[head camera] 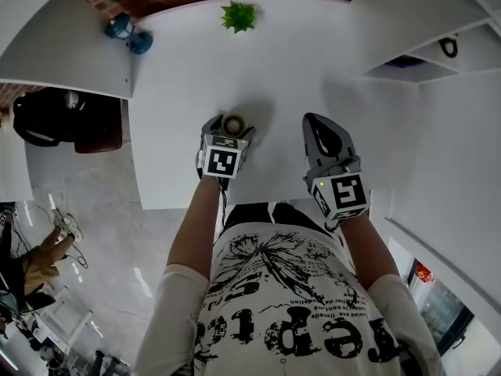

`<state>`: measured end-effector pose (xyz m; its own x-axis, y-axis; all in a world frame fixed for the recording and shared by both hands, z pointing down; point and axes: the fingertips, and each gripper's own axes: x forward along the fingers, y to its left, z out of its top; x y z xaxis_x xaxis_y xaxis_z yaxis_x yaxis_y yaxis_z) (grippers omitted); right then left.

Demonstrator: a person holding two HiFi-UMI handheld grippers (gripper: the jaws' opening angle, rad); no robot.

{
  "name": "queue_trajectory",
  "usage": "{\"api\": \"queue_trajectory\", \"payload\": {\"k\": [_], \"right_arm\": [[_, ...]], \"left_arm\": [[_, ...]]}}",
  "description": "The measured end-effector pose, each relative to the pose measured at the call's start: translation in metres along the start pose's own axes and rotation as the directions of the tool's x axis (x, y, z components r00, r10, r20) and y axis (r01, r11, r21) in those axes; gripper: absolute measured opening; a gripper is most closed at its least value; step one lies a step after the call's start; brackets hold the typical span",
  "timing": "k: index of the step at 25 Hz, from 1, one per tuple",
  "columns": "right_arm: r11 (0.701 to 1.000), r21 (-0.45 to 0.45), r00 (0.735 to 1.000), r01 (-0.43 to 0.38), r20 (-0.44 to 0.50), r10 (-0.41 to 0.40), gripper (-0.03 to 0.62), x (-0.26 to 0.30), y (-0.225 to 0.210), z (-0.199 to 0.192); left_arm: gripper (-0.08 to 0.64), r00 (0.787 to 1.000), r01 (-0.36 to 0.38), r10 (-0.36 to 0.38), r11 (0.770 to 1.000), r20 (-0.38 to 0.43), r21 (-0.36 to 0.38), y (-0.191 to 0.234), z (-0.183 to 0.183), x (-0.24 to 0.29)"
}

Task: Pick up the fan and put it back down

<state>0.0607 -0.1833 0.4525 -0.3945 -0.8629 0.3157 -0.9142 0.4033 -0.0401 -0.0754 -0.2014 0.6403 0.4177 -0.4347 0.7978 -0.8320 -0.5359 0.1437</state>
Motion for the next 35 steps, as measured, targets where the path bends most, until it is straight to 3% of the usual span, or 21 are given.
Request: {"api": "queue_trajectory", "payload": {"k": [4,10,16,21,26,29,33,35], "right_arm": [[1.000,-0.008,1.000,-0.003,-0.001,0.003,0.015,-0.002,0.007,0.001],[1.000,-0.022,1.000,-0.007,0.005,0.007,0.015,-0.009,0.014,0.005],[0.998,-0.067,0.999,-0.010,0.046,0.013,0.015,-0.024,0.018,0.013],[0.996,-0.084,0.997,-0.006,0.077,0.012,0.015,-0.043,0.023,0.025],[0.994,-0.113,0.993,-0.010,0.118,0.023,0.015,-0.059,0.026,0.044],[0.993,-0.121,0.992,-0.008,0.126,0.023,0.015,-0.072,0.028,0.052],[0.991,-0.136,0.988,-0.012,0.149,0.033,0.015,-0.084,0.031,0.066],[0.990,-0.142,0.985,-0.021,0.169,0.045,0.015,-0.091,0.033,0.074]], "left_arm": [[0.383,0.999,-0.014,0.013,1.000,-0.033,-0.008,0.001,-0.006,0.005],[0.387,1.000,0.007,-0.007,1.000,-0.023,0.003,-0.005,-0.006,0.001],[0.393,0.996,-0.046,0.044,0.999,0.078,0.021,-0.003,0.017,-0.026],[0.391,0.977,-0.084,0.073,0.996,0.198,0.044,-0.013,0.039,-0.064],[0.375,0.941,-0.115,0.077,0.989,0.331,0.098,-0.028,0.076,-0.119],[0.228,0.899,-0.151,0.101,0.985,0.427,0.085,-0.038,0.092,-0.160],[0.174,0.854,-0.150,0.103,0.987,0.510,0.052,-0.048,0.107,-0.204],[0.108,0.826,-0.151,0.101,0.987,0.555,0.046,-0.054,0.114,-0.225]]}}
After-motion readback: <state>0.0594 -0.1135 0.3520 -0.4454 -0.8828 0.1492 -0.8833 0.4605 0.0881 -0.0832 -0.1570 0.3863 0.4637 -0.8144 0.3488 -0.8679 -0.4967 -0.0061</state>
